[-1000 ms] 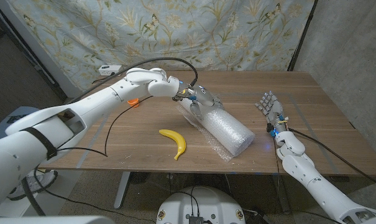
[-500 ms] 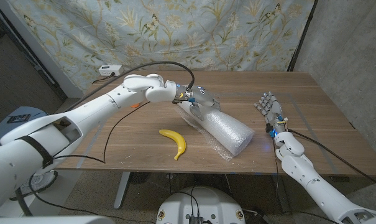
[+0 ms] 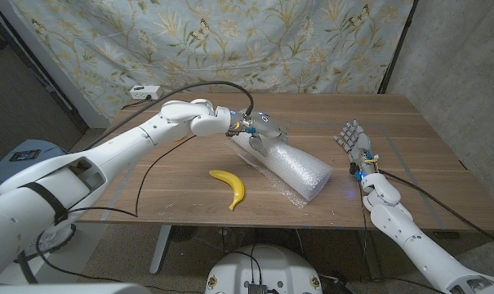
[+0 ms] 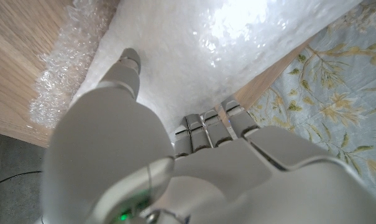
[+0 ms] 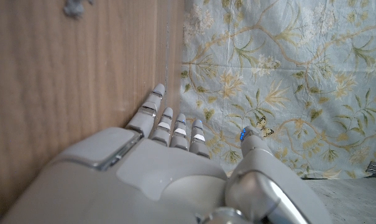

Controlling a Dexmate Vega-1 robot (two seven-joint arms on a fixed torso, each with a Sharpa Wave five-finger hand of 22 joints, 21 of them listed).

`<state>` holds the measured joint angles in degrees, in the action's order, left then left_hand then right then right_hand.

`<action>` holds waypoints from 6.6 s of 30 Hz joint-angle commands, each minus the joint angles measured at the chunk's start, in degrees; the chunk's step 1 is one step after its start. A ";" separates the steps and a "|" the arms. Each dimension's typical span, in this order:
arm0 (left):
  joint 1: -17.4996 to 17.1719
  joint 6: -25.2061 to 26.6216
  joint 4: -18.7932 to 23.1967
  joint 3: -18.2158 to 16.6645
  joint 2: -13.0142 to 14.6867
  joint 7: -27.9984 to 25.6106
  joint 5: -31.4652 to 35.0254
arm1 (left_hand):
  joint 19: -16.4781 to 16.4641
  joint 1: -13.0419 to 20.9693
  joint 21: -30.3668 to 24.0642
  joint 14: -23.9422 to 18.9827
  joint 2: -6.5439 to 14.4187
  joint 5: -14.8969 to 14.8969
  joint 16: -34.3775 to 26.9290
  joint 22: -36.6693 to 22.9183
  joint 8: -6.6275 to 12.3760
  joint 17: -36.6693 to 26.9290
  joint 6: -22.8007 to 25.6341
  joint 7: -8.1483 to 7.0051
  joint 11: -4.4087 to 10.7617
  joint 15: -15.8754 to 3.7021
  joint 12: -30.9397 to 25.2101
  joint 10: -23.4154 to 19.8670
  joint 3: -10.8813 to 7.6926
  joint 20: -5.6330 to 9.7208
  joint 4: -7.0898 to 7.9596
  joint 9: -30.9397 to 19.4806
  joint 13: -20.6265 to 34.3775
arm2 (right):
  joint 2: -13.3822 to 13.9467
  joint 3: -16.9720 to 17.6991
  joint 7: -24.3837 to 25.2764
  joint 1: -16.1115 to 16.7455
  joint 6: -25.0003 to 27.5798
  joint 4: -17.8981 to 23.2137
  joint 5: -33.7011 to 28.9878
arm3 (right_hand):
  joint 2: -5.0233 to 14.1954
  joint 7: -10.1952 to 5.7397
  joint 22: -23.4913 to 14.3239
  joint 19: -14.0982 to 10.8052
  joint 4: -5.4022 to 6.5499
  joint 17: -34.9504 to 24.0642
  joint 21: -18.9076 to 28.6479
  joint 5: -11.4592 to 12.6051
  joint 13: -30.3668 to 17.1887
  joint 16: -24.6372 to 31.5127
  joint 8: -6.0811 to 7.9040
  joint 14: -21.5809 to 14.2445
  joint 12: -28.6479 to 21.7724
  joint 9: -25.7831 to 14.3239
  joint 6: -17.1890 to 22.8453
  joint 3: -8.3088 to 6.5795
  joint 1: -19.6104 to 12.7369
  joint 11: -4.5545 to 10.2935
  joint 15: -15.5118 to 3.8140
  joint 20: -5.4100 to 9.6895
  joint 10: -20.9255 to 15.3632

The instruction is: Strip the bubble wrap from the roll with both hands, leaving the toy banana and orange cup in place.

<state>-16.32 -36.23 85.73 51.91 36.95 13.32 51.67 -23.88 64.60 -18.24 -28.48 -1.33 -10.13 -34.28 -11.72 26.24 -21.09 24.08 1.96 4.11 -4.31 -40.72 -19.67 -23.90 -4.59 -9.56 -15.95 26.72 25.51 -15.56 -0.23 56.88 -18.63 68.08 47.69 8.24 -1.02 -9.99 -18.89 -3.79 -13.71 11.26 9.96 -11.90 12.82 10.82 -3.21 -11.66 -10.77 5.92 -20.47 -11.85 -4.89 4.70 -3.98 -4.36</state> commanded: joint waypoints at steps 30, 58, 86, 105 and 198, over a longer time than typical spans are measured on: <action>1.57 8.62 3.19 3.52 -2.30 19.31 -2.02 | 9.79 -6.22 3.74 16.81 -1.30 -0.03 14.01 -0.14 -7.83 1.83 -16.39 3.71 -7.47 8.57 7.22 18.08 1.73 -3.48 2.60 -0.34 0.05 | 0.04 1.64 2.45 4.18 3.63 -1.31 1.74 | 0.34 -0.38 -0.21 -0.62 0.01 -0.30 0.41 0.32 -0.04 0.68 0.40 -0.86 -0.18 -0.24 0.18 -0.49 0.34 0.02 -0.06 -0.20 0.19; 4.54 12.81 -1.05 7.44 -6.25 28.08 -3.58 | 12.52 -9.88 4.58 20.73 -2.63 -0.34 18.75 0.03 -11.97 4.95 -22.39 6.57 -11.75 12.89 11.32 22.79 2.93 -5.58 2.49 1.30 -2.25 | -0.32 1.89 3.51 5.28 4.57 -1.06 2.49 | 0.50 -0.34 -0.23 -0.91 0.10 -0.42 0.51 0.35 -0.07 0.89 0.41 -1.19 -0.30 -0.25 0.19 -0.63 0.37 0.04 -0.18 -0.13 -0.09; 9.63 11.40 -8.12 4.10 -6.20 15.19 -7.93 | 10.38 -12.68 3.85 18.46 -1.31 -0.29 19.56 0.27 -10.82 7.12 -17.65 4.82 -8.53 10.94 11.60 18.18 3.21 -3.89 3.31 2.06 -4.05 | 1.05 1.06 2.62 3.76 7.20 -0.47 2.07 | 0.50 -0.40 -0.25 -0.92 0.16 -0.55 0.49 0.38 -0.11 0.97 0.42 -1.23 -0.31 -0.26 0.16 -0.72 0.41 0.02 -0.16 -0.12 -0.11; 7.03 12.73 -3.60 2.65 -2.29 17.81 -9.90 | 10.32 -13.31 3.89 18.37 -0.95 -0.30 19.96 0.32 -10.88 7.62 -17.22 4.97 -8.55 10.84 12.09 17.97 3.18 -3.76 3.38 2.20 -4.51 | 5.23 1.60 3.84 3.96 5.08 5.47 -1.76 | 0.44 -0.47 -0.26 -0.88 0.14 -0.60 0.46 0.38 -0.14 0.95 0.47 -1.13 -0.35 -0.26 0.28 -0.77 0.40 0.03 -0.14 -0.17 -0.19; 1.15 15.47 -8.71 6.97 -3.68 -7.83 2.86 | -17.07 10.49 -8.99 -26.02 0.68 -1.23 -2.57 -0.85 8.16 -4.27 23.88 -4.13 4.81 -8.98 -5.56 -24.83 4.33 6.21 -0.46 -1.53 3.75 | 9.41 1.00 9.66 2.95 8.11 21.39 -7.64 | 0.44 -0.34 -0.27 -0.55 -0.06 -0.74 0.37 0.38 -0.18 0.93 0.50 -0.92 -0.37 -0.24 0.67 -1.14 0.15 0.06 0.26 -0.48 -0.37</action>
<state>-13.75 -22.65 77.11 60.00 33.28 8.03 55.81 -38.85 63.48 -25.98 -37.34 -10.34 -10.83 -35.75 -12.32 33.05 -15.72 28.70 7.79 -4.58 2.64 -45.19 -28.89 -19.87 0.12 -9.94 -17.19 22.15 34.67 -14.47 9.54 59.85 -11.17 89.36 39.82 8.35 -1.23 -9.98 -19.11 -3.79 -14.23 11.26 9.96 -11.86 13.54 11.03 -4.01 -11.88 -10.77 6.13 -21.28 -11.75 -4.89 4.52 -4.40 -4.36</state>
